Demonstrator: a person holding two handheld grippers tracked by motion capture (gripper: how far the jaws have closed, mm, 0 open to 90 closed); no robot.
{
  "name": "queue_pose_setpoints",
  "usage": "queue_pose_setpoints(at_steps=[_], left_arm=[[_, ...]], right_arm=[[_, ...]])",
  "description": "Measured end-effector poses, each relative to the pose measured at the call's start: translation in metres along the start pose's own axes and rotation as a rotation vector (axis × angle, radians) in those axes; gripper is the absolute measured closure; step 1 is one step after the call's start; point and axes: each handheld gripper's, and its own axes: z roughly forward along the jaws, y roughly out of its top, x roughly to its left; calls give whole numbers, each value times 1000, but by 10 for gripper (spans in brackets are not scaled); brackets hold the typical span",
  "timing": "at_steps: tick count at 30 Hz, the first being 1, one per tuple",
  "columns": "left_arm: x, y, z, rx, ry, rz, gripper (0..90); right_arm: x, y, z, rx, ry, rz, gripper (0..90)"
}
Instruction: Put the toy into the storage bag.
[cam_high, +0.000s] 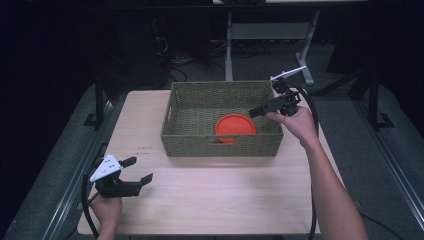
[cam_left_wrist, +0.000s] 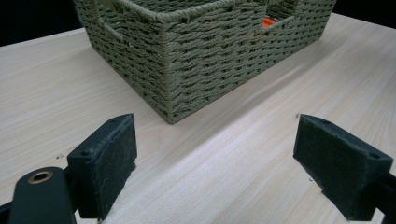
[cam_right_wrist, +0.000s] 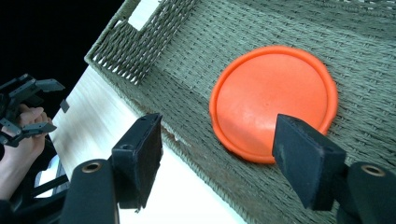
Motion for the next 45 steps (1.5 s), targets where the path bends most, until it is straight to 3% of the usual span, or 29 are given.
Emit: queue_pose_setpoints(at_steps=[45], left_arm=[[-1, 0, 0, 7, -3, 2, 126]], right_arm=[[11, -48, -35, -65, 32, -57, 288]])
